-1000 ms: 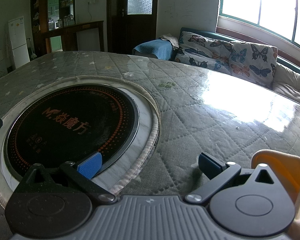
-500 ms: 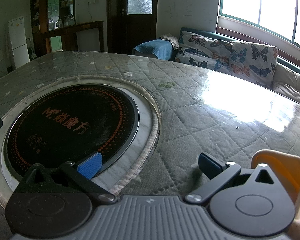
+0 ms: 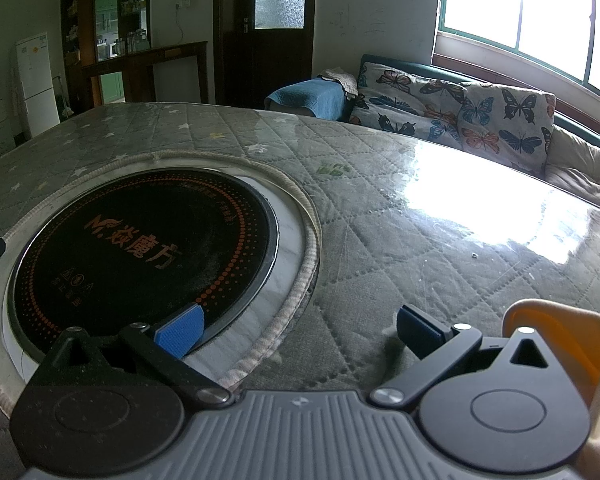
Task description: Fold clothes
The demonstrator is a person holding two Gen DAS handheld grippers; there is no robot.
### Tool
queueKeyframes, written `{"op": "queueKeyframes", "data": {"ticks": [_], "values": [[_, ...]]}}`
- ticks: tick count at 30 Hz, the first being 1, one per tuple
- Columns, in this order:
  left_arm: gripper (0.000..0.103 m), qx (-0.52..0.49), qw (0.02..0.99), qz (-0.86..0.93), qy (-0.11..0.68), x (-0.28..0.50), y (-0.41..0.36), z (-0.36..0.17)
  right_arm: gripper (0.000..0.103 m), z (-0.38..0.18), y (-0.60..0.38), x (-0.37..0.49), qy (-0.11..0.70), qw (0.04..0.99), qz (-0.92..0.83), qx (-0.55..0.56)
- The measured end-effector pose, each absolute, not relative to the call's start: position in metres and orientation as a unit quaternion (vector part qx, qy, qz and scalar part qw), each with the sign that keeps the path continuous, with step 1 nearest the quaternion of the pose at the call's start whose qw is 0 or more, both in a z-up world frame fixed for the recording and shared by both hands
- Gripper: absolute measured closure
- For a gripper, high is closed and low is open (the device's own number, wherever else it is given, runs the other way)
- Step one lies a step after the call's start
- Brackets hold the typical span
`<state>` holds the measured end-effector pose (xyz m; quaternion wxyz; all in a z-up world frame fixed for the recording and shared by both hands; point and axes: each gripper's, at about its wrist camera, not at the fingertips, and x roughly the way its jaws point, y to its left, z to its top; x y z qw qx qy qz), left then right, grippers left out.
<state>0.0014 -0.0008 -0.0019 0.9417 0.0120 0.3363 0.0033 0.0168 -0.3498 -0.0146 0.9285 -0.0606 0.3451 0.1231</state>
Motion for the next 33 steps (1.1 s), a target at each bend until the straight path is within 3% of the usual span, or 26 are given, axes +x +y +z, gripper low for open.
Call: {"op": "queueKeyframes", "data": {"ticks": [33], "values": [[0.000,0.012,0.942,0.003,0.336,0.0007,0.0000,0.0015,0.000,-0.0145,-0.3501,0.0166,0.345,0.928,0.123,-0.060]]}}
